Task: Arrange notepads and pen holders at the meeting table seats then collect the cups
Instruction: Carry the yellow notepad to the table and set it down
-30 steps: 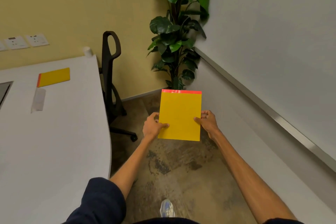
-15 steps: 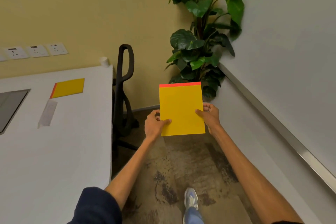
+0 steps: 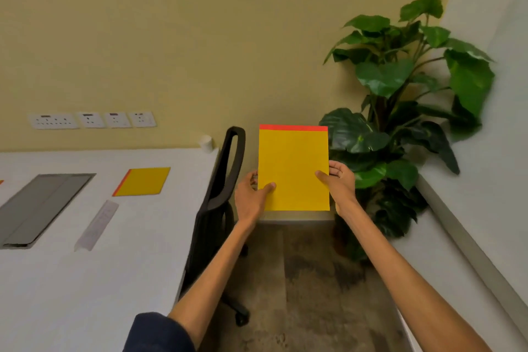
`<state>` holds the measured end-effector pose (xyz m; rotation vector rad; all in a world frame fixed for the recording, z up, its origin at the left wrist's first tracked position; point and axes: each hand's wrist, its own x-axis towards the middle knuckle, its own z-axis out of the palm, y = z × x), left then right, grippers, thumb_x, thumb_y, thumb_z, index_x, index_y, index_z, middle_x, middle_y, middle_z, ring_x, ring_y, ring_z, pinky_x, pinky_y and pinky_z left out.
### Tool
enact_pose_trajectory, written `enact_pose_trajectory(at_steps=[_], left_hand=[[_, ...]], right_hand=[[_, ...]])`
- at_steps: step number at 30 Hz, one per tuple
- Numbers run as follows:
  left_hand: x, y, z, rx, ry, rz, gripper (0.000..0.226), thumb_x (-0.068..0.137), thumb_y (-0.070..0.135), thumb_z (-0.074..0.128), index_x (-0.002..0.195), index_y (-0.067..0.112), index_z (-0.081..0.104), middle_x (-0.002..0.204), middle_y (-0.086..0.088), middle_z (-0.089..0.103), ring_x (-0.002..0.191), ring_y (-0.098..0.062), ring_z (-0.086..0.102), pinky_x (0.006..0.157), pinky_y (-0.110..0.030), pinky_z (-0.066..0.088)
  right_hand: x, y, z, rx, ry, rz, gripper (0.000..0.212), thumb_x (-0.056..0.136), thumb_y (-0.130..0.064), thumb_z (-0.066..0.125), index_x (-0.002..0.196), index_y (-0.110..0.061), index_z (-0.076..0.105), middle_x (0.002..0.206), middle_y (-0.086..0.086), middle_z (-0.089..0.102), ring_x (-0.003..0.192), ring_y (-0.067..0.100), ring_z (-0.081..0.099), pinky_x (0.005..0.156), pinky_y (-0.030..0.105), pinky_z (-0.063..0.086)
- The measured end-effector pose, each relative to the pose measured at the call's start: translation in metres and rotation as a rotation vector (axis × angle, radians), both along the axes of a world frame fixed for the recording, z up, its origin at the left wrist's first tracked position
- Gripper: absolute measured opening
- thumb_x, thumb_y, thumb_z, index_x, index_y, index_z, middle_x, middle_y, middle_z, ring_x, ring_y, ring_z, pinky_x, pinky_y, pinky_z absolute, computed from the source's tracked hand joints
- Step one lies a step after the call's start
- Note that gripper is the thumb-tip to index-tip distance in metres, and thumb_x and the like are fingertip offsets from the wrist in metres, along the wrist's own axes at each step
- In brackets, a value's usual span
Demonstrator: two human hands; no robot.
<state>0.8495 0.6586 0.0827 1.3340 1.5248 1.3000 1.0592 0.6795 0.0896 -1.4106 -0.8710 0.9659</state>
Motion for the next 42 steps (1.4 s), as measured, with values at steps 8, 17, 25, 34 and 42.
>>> enact_pose_trajectory(at_steps=[8,17,25,34,42], left_hand=[[-0.033,0.08,0.026,0.043,-0.071,0.239,0.049,0.082,0.026,0.077,0.125,0.011,0.061,0.12,-0.004,0.066,0.111,-0.024,0.063,0.097,-0.043,0.053],[-0.094,0.171,0.002,0.011,-0.107,0.496,0.05,0.081,0.025,0.078,0.126,0.012,0.06,0.12,-0.009,0.066,0.096,-0.019,0.062,0.082,-0.034,0.052],[-0.158,0.283,-0.02,-0.012,-0.278,0.723,0.049,0.084,0.023,0.075,0.128,0.01,0.059,0.124,-0.01,0.065,0.108,-0.023,0.061,0.094,-0.046,0.052],[-0.212,0.349,-0.048,-0.078,-0.311,0.909,0.05,0.09,0.026,0.069,0.134,0.01,0.053,0.138,-0.01,0.055,0.124,-0.024,0.053,0.093,-0.034,0.044],[-0.266,0.353,-0.073,-0.142,-0.398,1.091,0.056,0.092,0.027,0.066,0.141,0.013,0.044,0.146,-0.009,0.045,0.131,-0.028,0.046,0.104,-0.046,0.043]], right_hand=[[-0.044,0.126,0.027,0.04,0.037,0.21,0.046,0.083,-0.006,0.075,0.125,-0.007,0.058,0.119,0.01,0.067,0.105,0.02,0.064,0.088,0.029,0.052],[-0.123,0.244,0.02,0.045,0.012,0.398,0.042,0.084,-0.002,0.072,0.124,-0.005,0.057,0.117,0.014,0.066,0.106,0.028,0.065,0.095,0.042,0.054],[-0.215,0.381,0.013,0.049,-0.124,0.604,0.039,0.086,-0.004,0.071,0.121,-0.009,0.056,0.117,0.011,0.066,0.095,0.02,0.065,0.084,0.036,0.056],[-0.303,0.467,-0.024,0.047,-0.398,0.917,0.067,0.081,-0.004,0.076,0.138,-0.013,0.042,0.138,0.008,0.053,0.123,0.024,0.053,0.098,0.036,0.05],[-0.378,0.496,-0.055,0.097,-0.586,1.252,0.099,0.072,-0.02,0.086,0.15,-0.017,0.025,0.149,0.007,0.039,0.135,0.027,0.04,0.108,0.044,0.041]])
